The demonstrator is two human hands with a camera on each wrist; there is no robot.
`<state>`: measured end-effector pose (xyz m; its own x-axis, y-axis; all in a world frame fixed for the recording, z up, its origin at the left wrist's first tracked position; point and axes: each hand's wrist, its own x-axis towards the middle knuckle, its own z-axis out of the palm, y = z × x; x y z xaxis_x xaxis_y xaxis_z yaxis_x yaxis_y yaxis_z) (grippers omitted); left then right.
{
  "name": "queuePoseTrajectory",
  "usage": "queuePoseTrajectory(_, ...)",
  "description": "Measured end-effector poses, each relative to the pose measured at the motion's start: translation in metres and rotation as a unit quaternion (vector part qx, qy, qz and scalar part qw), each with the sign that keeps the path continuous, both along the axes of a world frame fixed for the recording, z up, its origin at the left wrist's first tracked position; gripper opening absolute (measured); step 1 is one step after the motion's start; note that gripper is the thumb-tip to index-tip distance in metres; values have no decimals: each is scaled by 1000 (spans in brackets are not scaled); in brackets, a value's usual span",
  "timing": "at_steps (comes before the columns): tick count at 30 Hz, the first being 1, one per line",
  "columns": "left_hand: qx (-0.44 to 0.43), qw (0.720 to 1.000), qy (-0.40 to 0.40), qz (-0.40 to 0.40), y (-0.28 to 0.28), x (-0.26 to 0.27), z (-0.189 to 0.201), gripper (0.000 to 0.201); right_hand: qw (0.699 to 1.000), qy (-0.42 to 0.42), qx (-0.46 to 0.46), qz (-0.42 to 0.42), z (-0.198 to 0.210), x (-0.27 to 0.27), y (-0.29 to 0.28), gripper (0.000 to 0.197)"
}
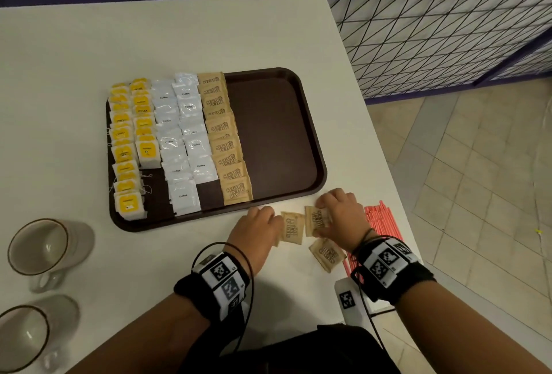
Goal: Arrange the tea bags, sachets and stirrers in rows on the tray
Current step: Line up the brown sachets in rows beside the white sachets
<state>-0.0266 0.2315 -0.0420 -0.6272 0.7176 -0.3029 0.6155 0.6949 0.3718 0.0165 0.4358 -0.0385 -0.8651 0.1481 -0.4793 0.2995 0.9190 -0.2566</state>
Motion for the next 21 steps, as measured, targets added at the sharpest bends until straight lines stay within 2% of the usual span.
queuePoseTrajectory(4, -12, 998, 51, 24, -9, 10, -4, 40, 999, 6, -28, 34, 7, -1, -7, 33)
queuePoseTrajectory(7, -18, 998, 32, 53, -18, 19, -7, 45, 996, 19, -84, 14, 18, 5, 3, 16)
queuePoseTrajectory(8, -6, 997, 7, 71, -21, 21, -7, 45, 995, 16, -100, 5, 23, 7, 10, 12)
queuePoseTrajectory(10, 43, 985, -101, 131, -27, 23, -6, 40, 994, -35, -100, 25, 38, 14, 23, 10)
queuePoseTrajectory(12, 118, 946, -220, 208, -32, 21, 0, 28, 986, -109, -37, 119, 50, 22, 26, 15)
queuePoseTrajectory(13, 142, 935, -242, 215, -32, 19, 3, 19, 977, -128, -6, 168, 53, 27, 24, 18)
queuePoseTrajectory(16, 161, 947, -223, 165, -19, 13, 9, 7, 961, -117, 33, 249, 46, 37, 11, 26)
queuePoseTrajectory(19, 146, 977, -143, 68, 7, 6, 12, 9, 964, -84, 7, 251, 30, 41, -2, 29)
queuePoseTrajectory(21, 94, 992, -84, -10, 22, 4, 11, 13, 970, -48, -23, 237, 17, 42, -8, 25)
